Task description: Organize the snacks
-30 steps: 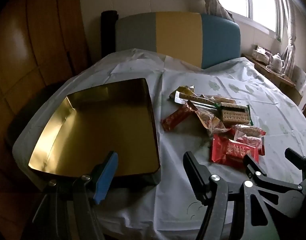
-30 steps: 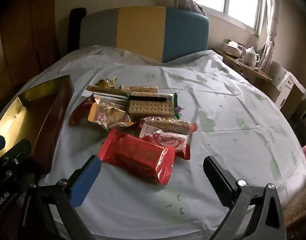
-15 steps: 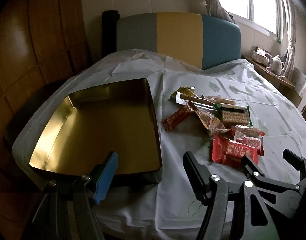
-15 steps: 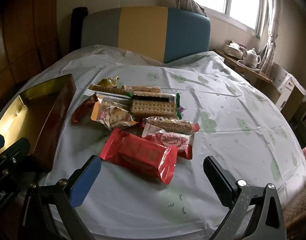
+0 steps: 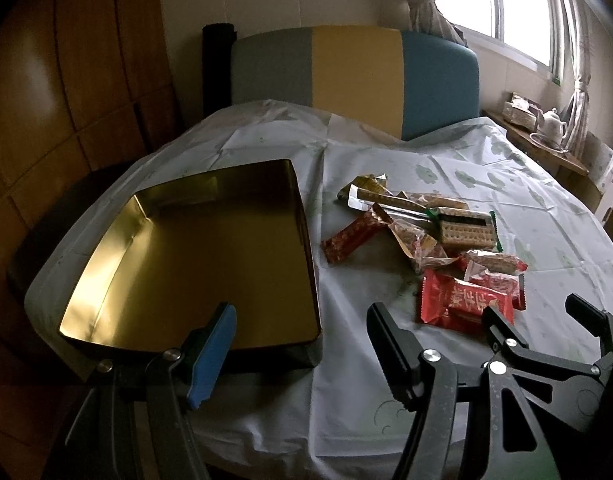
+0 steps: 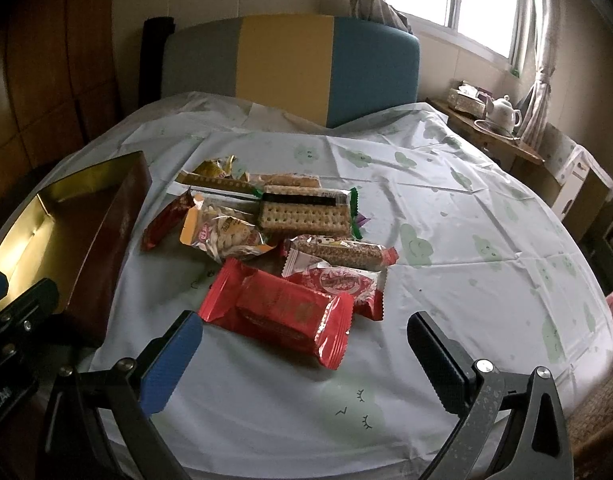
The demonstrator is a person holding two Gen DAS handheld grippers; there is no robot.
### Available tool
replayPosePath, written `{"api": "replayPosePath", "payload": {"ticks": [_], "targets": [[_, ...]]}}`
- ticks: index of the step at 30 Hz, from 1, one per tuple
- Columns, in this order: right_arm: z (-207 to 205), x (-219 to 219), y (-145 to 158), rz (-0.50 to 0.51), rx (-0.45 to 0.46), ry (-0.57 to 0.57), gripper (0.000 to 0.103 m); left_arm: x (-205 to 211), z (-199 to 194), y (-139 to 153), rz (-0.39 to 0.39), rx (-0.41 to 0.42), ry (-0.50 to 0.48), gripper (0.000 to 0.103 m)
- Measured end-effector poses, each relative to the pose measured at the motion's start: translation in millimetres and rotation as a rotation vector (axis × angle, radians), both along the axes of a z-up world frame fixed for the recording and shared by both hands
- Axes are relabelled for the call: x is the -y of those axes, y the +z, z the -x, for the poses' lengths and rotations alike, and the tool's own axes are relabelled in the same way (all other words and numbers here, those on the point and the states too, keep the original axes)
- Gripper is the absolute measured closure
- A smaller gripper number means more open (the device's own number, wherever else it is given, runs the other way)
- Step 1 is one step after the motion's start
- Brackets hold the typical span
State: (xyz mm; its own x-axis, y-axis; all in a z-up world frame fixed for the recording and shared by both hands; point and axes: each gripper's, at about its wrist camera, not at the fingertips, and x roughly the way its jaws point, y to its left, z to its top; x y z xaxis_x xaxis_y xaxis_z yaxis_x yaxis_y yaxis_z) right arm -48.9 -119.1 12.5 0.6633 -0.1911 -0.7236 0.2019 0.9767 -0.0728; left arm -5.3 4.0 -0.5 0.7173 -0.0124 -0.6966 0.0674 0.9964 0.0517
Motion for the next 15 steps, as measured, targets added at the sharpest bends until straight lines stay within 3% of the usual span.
{"api": "replayPosePath", "payload": {"ticks": [15], "targets": [[7.2,0.7,6.9,0.002,0.024,0.002,0.0,0.8,6.4,6.2,0.004,0.015,-0.009,0.034]]}}
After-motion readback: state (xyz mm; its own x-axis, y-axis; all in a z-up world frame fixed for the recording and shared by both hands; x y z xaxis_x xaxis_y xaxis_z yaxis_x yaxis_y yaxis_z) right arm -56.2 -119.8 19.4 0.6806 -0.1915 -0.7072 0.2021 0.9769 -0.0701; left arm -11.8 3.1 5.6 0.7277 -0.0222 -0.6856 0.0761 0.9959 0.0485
